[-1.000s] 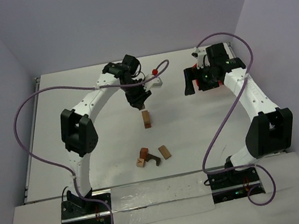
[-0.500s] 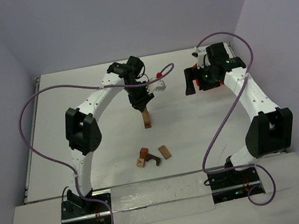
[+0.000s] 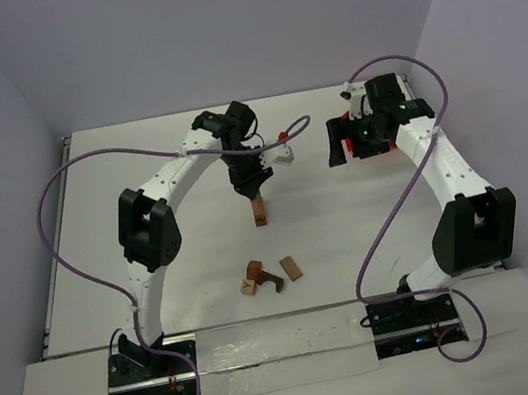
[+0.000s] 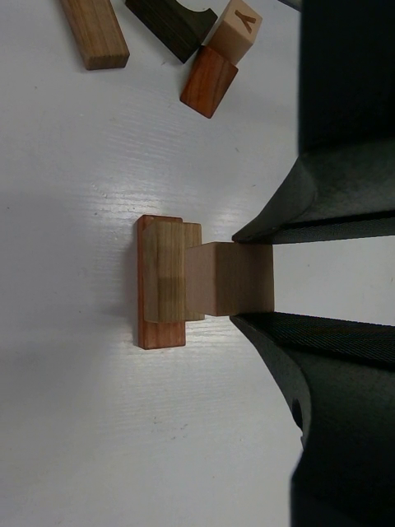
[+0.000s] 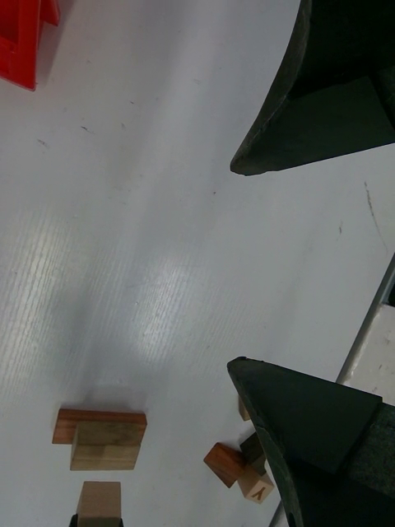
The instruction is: Build the wood block tower
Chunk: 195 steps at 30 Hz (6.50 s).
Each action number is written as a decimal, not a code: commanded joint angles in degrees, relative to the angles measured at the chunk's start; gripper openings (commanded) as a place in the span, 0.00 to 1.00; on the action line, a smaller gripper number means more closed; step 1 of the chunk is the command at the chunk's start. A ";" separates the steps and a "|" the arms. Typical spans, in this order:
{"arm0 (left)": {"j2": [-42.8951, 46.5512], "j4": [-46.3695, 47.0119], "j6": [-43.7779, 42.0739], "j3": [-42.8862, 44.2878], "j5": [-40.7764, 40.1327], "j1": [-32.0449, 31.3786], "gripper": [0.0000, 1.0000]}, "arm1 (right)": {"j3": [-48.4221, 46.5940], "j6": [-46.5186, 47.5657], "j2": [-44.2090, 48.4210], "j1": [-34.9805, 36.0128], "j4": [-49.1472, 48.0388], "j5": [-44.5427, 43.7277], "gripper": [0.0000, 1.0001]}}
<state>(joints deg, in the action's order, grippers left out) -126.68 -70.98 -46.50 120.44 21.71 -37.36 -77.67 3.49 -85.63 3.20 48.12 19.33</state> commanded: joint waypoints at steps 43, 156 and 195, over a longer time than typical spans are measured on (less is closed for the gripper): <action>-4.34 0.17 -1.05 2.11 0.11 -0.34 0.44 | -2.58 0.40 -1.38 -0.47 0.31 1.91 1.00; 66.25 48.52 56.39 -54.69 11.46 49.14 0.99 | -10.66 -1.08 -27.54 63.16 -2.86 -9.98 0.56; 66.79 49.70 56.38 -55.17 9.55 49.05 0.99 | -5.57 -11.24 -12.20 62.74 -5.87 -21.51 0.00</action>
<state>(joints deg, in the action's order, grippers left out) -61.06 -24.16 9.02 64.42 32.93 11.62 -82.74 -0.81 -109.61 66.12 44.11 7.84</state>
